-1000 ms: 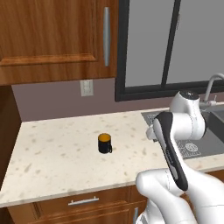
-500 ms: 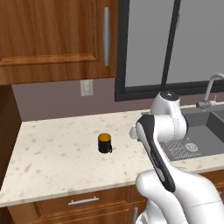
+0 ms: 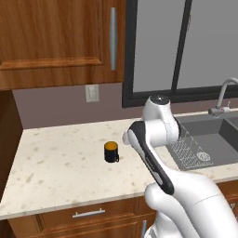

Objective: Place the mug in the left basin and the cup in the right basin of the sink.

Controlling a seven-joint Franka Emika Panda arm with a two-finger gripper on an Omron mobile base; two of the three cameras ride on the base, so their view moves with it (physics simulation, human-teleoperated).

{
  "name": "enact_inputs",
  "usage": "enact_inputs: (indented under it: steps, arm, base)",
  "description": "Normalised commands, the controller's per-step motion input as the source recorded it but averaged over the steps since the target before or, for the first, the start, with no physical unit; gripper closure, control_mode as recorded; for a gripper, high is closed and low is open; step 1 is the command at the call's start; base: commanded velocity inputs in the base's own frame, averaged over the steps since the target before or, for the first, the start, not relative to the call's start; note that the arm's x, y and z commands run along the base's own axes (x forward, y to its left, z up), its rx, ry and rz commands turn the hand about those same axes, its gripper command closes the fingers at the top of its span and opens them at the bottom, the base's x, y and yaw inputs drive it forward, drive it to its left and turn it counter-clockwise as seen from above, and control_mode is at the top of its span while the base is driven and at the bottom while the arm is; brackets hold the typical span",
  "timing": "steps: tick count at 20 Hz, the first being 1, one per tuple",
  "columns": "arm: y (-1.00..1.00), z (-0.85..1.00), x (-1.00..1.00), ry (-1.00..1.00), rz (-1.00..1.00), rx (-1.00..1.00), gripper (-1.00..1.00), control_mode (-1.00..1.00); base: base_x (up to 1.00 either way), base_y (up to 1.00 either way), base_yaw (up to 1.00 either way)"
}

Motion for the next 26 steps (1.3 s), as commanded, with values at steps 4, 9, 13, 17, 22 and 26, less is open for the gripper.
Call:
enact_inputs:
  steps: [4,9,13,17,22,26]
  arm:
    - [0.11,0.0,0.32,0.0,0.0,0.0,-1.0,-1.0]
    - [0.08,0.0,0.27,0.0,0.0,0.0,-1.0,-1.0]
    - [0.1,0.0,0.24,0.0,0.0,0.0,-1.0,-1.0]
    - [0.07,-0.1,0.15,0.0,0.0,0.0,-1.0,-1.0]
    - [0.08,-0.16,0.2,0.0,0.0,0.0,-1.0,-1.0]
    - [0.05,-0.28,0.09,0.0,0.0,0.0,-1.0,-1.0]
  base:
    - [0.0,0.0,0.0]
    - [0.0,0.0,0.0]
    - [0.0,0.0,0.0]
    - [0.0,0.0,0.0]
    - [0.0,0.0,0.0]
    - [0.0,0.0,0.0]
